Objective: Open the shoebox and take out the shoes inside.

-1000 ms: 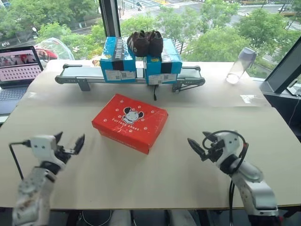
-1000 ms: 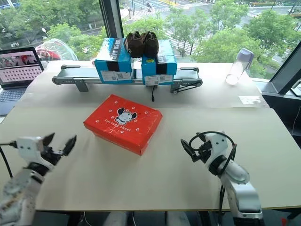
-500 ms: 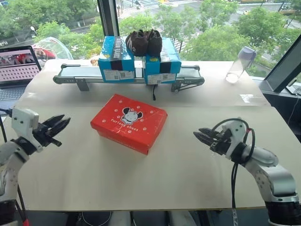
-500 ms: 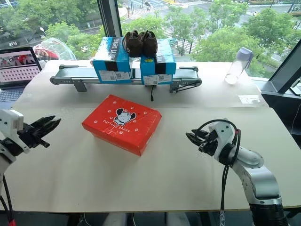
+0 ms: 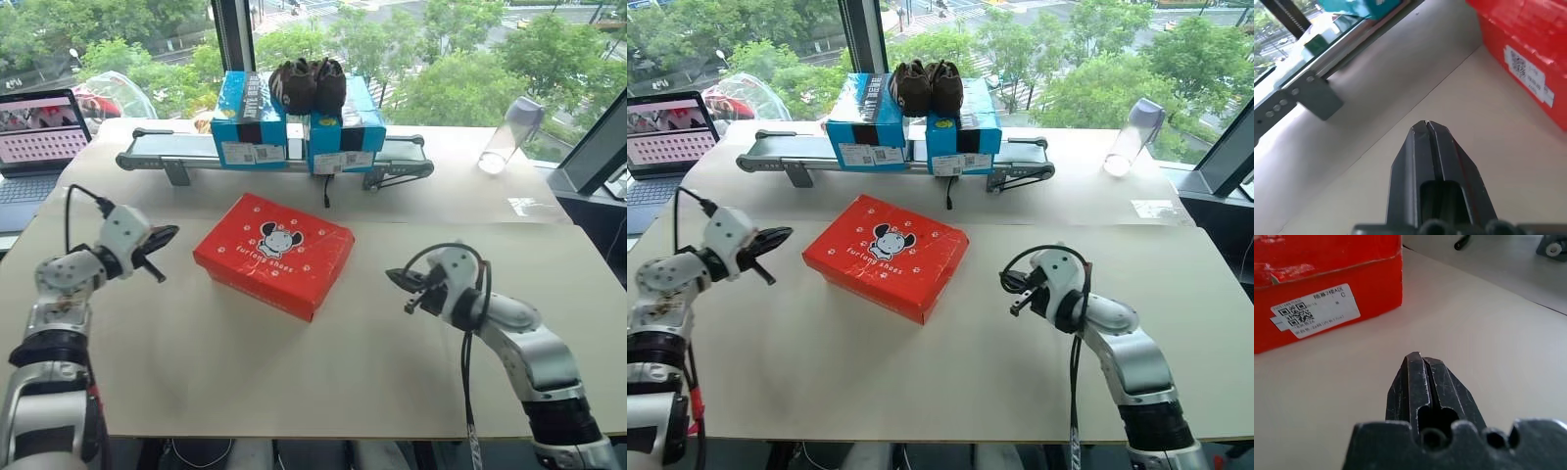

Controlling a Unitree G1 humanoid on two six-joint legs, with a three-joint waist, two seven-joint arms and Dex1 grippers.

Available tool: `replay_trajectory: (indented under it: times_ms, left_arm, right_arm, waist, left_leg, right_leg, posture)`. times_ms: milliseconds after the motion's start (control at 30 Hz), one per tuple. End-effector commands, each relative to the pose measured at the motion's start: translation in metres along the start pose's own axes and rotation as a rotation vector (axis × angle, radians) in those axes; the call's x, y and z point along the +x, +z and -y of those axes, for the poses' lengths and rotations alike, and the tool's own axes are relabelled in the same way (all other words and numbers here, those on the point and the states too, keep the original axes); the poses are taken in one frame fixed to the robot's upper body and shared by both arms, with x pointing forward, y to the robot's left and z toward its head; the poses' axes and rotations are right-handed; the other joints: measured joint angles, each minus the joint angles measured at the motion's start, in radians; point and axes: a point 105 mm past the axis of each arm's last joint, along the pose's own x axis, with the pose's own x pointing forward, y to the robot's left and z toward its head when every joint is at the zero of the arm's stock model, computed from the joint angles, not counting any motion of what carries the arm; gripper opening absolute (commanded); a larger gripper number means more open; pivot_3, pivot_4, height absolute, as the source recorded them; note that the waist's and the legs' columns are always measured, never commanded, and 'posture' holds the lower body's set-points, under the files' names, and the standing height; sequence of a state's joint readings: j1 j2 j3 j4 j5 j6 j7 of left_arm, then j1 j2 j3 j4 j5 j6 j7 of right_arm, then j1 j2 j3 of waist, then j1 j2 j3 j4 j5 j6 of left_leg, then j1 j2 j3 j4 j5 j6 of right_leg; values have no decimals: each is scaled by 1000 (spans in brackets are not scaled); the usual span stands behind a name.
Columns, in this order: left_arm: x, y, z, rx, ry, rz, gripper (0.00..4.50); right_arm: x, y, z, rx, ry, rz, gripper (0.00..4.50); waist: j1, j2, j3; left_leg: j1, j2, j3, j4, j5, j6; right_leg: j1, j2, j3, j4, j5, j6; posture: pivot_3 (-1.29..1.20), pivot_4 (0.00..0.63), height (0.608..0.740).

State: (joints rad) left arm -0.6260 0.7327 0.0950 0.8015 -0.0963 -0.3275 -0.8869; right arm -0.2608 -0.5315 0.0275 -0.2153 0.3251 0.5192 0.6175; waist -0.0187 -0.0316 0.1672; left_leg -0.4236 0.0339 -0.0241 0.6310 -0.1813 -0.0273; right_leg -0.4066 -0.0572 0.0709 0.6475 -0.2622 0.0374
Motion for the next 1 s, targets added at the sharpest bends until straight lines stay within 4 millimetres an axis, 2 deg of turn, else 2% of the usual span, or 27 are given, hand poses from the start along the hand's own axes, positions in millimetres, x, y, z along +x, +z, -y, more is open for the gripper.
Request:
replay_trajectory:
  times_ms: [33,133,300,400,467,633,833,1000]
  left_arm:
    - [22,8,16,17,-73,35,0]
    - [34,8,35,11,-138,53,0]
    - [41,11,45,-1,-170,81,0]
    - [43,17,59,-10,-217,119,0]
    - [42,27,68,-119,-215,184,0]
    - [27,50,95,-367,-263,257,0]
    - [-1,64,130,-462,-332,220,0]
    - [-21,66,153,-514,-351,176,0]
  right_arm:
    - [16,0,-5,-33,24,-18,21]
    - [30,-5,-3,-21,29,-40,21]
    - [44,-13,-2,-24,39,-60,21]
    - [53,-7,-8,-11,65,-31,21]
    - [58,0,-15,13,91,1,21]
    - [63,12,-30,37,153,29,21]
    - [54,19,-40,7,230,6,21]
    - [39,27,-45,-10,269,-9,21]
  waist:
    - [1,0,0]
    - [-1,0,0]
    - [0,0,0]
    - [1,0,0]
    - [1,0,0]
    - [-4,0,0]
    - [-5,0,0]
    - [-10,0,0]
  left_leg:
    - [0,0,0,1,0,0]
    - [0,0,0,3,0,0]
    - [0,0,-1,3,0,0]
    - [0,0,-1,3,0,0]
    - [0,0,-1,3,0,0]
    - [-1,0,-1,3,0,0]
    - [1,0,-2,4,0,0]
    - [1,0,-2,3,0,0]
  right_leg:
    - [0,0,0,0,0,0]
    - [1,0,0,0,1,1]
    - [1,0,0,1,1,1]
    - [1,0,0,1,1,1]
    - [1,0,0,1,1,1]
    - [1,-1,0,2,2,1]
    - [2,0,-1,4,2,0]
    - [1,0,0,3,2,0]
  posture:
    - [0,150,740]
    - [0,150,740]
    - [0,150,740]
    - [0,150,740]
    - [0,150,740]
    - [0,150,740]
    - [0,150,740]
    - [0,150,740]
